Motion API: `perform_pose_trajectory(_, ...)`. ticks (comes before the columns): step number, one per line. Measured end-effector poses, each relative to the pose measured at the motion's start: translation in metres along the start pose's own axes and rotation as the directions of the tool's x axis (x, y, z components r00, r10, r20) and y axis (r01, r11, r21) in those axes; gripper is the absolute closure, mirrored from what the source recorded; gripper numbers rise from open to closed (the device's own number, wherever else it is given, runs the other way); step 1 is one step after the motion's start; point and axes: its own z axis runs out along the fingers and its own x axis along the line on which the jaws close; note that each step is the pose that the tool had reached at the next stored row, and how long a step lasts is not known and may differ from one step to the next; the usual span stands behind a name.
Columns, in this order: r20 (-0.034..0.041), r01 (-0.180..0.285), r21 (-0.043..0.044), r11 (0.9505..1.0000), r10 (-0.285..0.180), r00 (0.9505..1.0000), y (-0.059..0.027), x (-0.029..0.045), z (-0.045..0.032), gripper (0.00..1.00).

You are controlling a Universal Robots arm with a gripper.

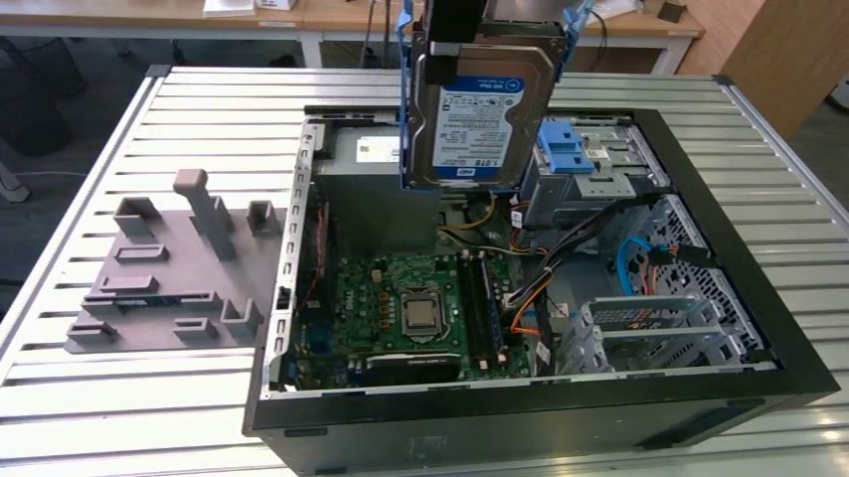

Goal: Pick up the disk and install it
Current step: 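Insert the disk into the insertion slot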

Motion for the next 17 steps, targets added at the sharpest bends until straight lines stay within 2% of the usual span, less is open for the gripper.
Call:
perform_pose_trajectory(7, 0.0000, 0.000, 0.0000, 1.0000, 0.000, 1.0000, -0.0025, 0.0105, 0.0004, 0.64)
perform_pose_trajectory(17, -0.0008, 0.000, 0.0000, 1.0000, 0.000, 1.0000, -0.0035, 0.0360, 0.0011, 0.64)
